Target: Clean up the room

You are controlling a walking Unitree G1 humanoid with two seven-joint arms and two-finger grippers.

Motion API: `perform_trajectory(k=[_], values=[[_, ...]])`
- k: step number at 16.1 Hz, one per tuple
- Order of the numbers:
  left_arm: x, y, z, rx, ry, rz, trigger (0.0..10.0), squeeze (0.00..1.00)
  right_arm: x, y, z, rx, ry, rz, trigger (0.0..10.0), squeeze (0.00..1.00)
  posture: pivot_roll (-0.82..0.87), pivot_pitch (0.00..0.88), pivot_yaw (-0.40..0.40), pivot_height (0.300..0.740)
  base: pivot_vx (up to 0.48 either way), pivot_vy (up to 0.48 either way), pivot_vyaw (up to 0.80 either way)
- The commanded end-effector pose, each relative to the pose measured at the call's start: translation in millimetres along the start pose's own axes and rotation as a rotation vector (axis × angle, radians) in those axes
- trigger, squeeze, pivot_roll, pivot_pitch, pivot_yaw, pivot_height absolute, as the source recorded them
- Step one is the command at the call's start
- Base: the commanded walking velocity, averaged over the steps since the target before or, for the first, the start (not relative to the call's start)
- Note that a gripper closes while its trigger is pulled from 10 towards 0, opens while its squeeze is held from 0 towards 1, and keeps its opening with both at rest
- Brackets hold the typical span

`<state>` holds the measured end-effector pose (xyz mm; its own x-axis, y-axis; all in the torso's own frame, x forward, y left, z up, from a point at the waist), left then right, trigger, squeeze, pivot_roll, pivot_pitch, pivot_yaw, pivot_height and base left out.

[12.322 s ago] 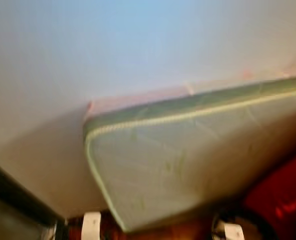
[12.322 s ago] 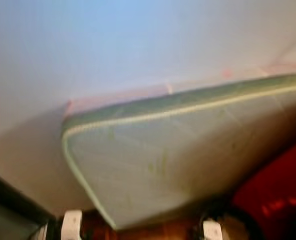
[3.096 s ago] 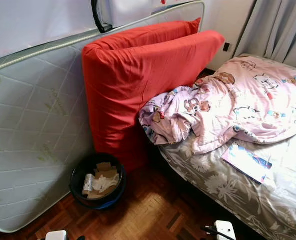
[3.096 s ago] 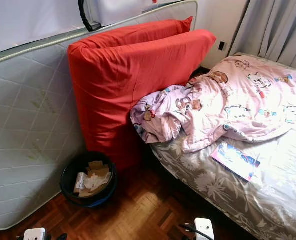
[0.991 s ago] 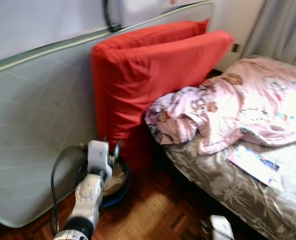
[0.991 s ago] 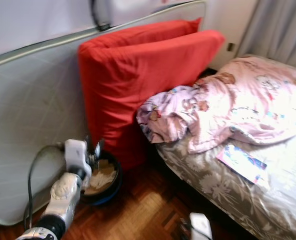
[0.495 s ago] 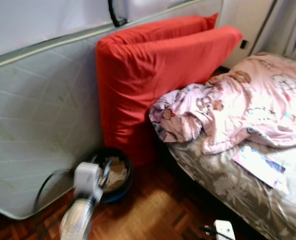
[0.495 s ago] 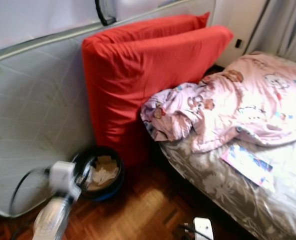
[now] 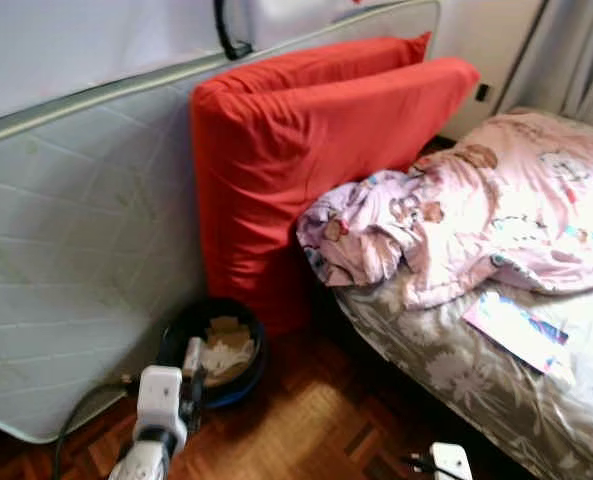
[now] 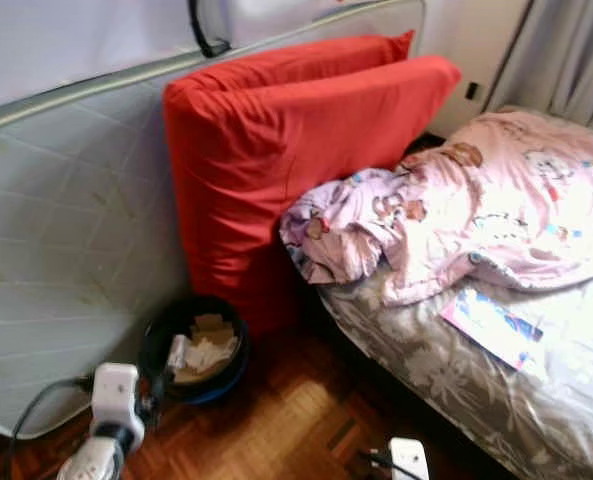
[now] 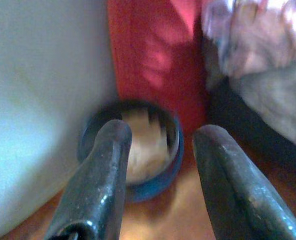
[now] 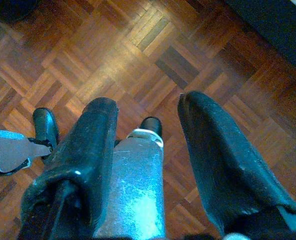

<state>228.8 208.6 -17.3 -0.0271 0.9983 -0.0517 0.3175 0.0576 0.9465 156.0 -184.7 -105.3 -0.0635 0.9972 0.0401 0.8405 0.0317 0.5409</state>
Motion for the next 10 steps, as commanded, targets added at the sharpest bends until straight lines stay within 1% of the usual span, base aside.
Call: perform_trajectory(k=[1,2,4,5,6,7,8,10], values=[[11.5,-33.6,-10.7,0.182,0.06,-0.008,10.0,0.0,-0.5,0.8,-0.1,-0.011,-0.009,0.017,10.0,0.0,-0.01,0.025,-0.002,0.74,0.0,0.0,0.0],[20.7,-56.4,-21.7,0.312,0.124,-0.029,10.0,0.0,-0.8,1.2,-0.1,-0.013,-0.01,0.016,10.0,0.0,-0.02,0.025,-0.005,0.74,0.0,0.0,0.0],[28.8,-82.2,-40.1,0.445,0.204,-0.099,10.0,0.0,-1.2,0.6,-0.3,-0.014,-0.014,0.017,10.0,0.0,-0.03,0.02,-0.007,0.74,0.0,0.0,0.0],[28.2,-94.0,-49.0,0.506,0.228,-0.124,10.0,0.0,-3.0,0.8,-0.6,-0.017,-0.023,0.009,10.0,0.0,-0.02,0.021,-0.018,0.74,0.0,0.0,0.0],[24.6,-97.9,-50.9,0.524,0.229,-0.133,10.0,0.0,-5.4,2.0,-1.1,-0.03,-0.036,0.0,10.0,0.0,-0.01,0.019,-0.024,0.74,0.0,0.0,0.0],[19.3,-97.9,-48.9,0.52,0.217,-0.143,10.0,0.0,-7.9,4.3,-1.6,-0.052,-0.053,-0.005,10.0,0.0,-0.01,0.018,-0.026,0.74,0.0,0.0,0.0],[9.2,-94.9,-42.1,0.505,0.177,-0.144,10.0,0.0,-11.8,8.3,-2.4,-0.09,-0.087,-0.011,10.0,0.0,-0.03,0.006,-0.02,0.74,0.0,0.0,0.0],[2.5,-90.8,-35.3,0.489,0.151,-0.144,10.0,0.0,-18.7,10.9,-4.3,-0.122,-0.177,-0.006,10.0,0.0,-0.02,0.0,-0.011,0.74,0.0,0.0,0.0]])
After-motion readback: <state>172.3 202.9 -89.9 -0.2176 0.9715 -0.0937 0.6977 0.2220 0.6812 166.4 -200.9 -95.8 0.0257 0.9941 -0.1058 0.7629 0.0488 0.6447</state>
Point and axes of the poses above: a point about 5 cm out from each wrist's last joint towards the gripper, its own z axis pointing out of the wrist towards the gripper, its own y axis along the axis of the wrist's last joint, x = y × z, the point moved 1 cm from there along z, pointing out of the wrist towards the gripper, and after that the axes turned 10 degrees about -z, right-handed, at the moved point
